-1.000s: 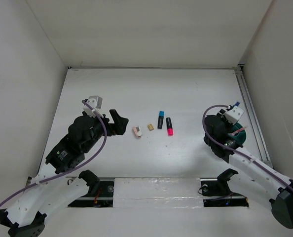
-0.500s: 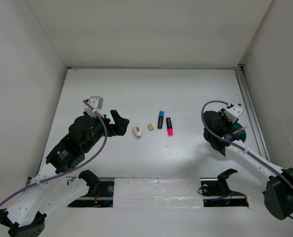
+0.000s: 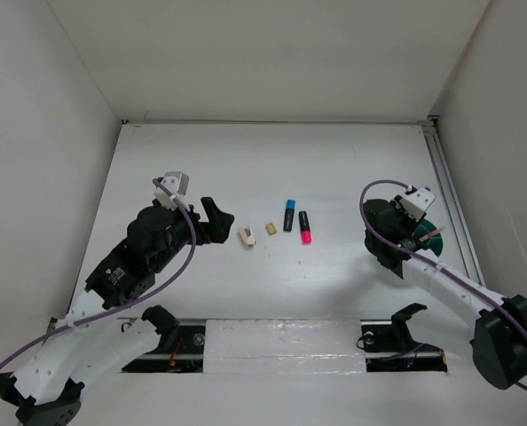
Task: Sort the stationery into containers
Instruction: Place the stationery in the storage box.
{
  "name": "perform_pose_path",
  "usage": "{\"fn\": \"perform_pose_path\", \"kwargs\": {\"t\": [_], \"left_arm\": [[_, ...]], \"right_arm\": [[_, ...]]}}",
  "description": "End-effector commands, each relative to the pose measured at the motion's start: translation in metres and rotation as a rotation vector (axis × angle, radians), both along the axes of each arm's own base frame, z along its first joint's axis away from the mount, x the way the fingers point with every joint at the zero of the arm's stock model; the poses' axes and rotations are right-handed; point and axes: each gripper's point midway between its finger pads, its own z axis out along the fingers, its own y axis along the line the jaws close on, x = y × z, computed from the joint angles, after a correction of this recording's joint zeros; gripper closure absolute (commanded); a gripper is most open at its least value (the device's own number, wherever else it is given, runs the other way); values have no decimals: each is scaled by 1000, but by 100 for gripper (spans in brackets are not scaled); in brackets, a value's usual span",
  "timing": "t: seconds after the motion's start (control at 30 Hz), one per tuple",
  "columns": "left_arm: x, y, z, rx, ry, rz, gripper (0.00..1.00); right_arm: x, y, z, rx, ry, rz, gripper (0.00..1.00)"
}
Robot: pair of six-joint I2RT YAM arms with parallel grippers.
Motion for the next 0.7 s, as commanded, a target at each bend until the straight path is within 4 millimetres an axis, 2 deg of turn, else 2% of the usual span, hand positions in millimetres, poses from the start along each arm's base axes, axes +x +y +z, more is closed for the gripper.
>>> {"fn": "perform_pose_path", "kwargs": {"t": [0.0, 0.23, 0.27, 0.37, 0.5, 0.6, 0.63, 0.67], "left_arm": [[3, -4, 5, -7, -31, -14, 0], [4, -4, 3, 6, -27, -17, 0], [4, -4, 3, 6, -27, -17, 0], [4, -4, 3, 6, -27, -17, 0], [3, -6, 3, 4, -26, -26, 0], [3, -6, 3, 4, -26, -26, 0], [3, -6, 3, 4, -26, -26, 0], [3, -6, 3, 4, -26, -26, 0]], "right_arm": [[5, -2, 16, 36, -72, -36, 98], [5, -5, 13, 24, -36, -73, 98], [5, -5, 7, 18, -8, -80, 98], [7, -5, 9, 1, 6, -105, 97], [7, -5, 0, -4, 38, -131, 97], [7, -5, 0, -4, 38, -131, 97], [8, -5, 6, 13, 7, -130, 97], [7, -5, 1, 8, 24, -120, 97]]}}
